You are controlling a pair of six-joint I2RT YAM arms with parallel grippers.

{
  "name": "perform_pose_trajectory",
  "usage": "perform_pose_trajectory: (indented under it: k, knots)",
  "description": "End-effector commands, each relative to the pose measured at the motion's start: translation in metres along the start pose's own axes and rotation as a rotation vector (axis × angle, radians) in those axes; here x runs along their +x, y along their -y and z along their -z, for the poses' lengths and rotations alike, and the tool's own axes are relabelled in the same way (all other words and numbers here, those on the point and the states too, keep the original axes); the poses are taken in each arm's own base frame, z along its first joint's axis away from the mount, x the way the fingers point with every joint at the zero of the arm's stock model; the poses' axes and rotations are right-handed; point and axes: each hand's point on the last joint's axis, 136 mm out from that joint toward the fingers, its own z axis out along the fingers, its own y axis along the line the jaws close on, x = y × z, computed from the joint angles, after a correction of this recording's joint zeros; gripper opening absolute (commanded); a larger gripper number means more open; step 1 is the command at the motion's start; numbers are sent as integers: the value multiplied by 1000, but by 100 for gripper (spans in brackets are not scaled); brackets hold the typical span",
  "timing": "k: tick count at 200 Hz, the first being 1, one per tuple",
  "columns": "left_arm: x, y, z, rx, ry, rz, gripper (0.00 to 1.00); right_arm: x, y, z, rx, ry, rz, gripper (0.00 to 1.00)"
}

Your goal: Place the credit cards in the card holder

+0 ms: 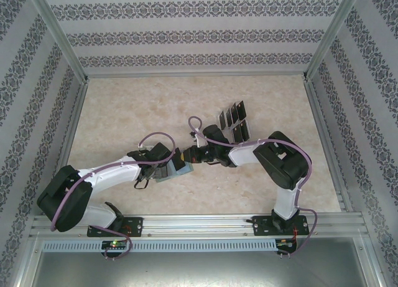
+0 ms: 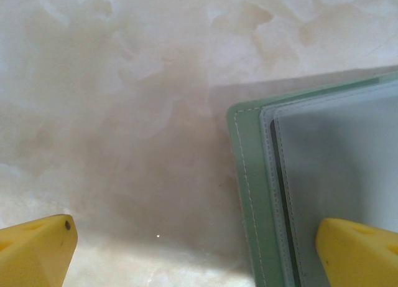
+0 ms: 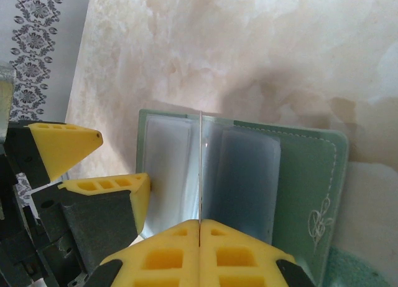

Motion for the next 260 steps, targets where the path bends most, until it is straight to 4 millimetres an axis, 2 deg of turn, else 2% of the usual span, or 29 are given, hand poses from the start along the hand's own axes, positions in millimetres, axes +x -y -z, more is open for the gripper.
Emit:
perform_pose_trajectory:
  k: [1, 113, 174, 260]
  knots:
    - [18, -14, -6, -60, -44, -33, 100, 7, -7, -1, -40, -15, -1, 0]
    - [19, -14, -6, -59, -46, -35, 100, -3, -24, 16, -73, 36, -15, 0]
    - [19, -15, -7, -62, -47, -37, 100, -3, -15, 5, -80, 32, -54, 0]
    - [19, -15, -7, -63, -46, -37, 100, 9, 4, -5, -64, 1, -87, 0]
